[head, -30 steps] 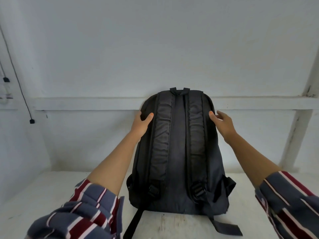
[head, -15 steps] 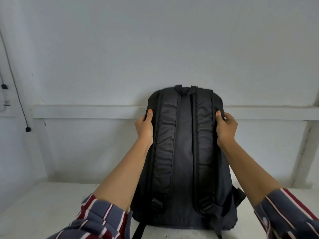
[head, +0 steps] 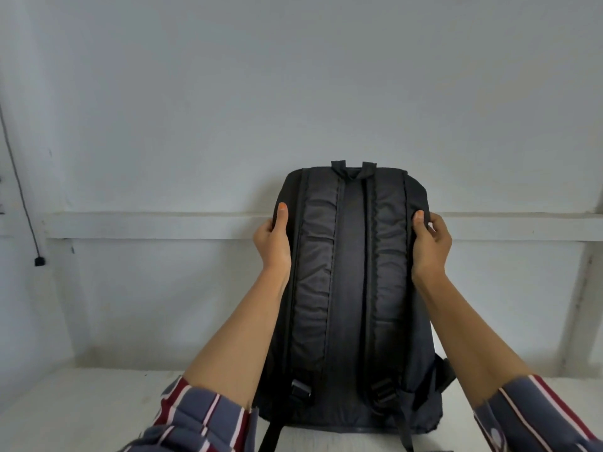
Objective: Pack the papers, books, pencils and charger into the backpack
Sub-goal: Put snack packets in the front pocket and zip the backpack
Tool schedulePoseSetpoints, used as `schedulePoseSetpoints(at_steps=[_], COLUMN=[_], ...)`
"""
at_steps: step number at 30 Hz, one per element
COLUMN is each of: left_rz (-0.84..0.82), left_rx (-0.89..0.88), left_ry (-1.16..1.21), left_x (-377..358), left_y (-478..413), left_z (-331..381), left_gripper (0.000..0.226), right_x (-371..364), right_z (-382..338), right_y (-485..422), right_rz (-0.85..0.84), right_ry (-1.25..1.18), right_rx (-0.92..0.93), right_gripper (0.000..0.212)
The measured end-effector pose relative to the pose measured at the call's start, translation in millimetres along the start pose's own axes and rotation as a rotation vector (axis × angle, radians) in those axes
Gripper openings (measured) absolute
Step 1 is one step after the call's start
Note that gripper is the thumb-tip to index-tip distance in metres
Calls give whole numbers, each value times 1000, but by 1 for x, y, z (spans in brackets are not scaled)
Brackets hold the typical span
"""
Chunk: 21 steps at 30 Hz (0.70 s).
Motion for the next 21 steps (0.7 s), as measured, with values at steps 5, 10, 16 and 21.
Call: schedulePoseSetpoints(at_steps=[5, 10, 16, 21], left_rz=[-76, -2, -208, -62], left_rx=[-97, -109, 362, 235], left_ry=[-104, -459, -453, -451], left_x=[6, 28, 32, 43], left_y=[-2, 4, 13, 24], left_z=[-17, -31, -57, -43], left_gripper=[43, 46, 76, 67], right_x=[5, 36, 40, 40], right_z=[11, 43, 80, 68], right_y=[1, 2, 35, 41], right_rz=[-104, -157, -384, -202], right_ry=[117, 332, 252, 135], right_rx=[83, -106, -627, -446], right_gripper=[8, 42, 86, 70])
Point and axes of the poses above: each hand's wrist, its own y-axis away from the middle knuckle, its own x-axis out of the back of the hand, z = x × y, the point moved 7 cm from there along -y, towards the middle knuckle, and after that the axes turned 3 degrees about -x, right-handed, at the moved point
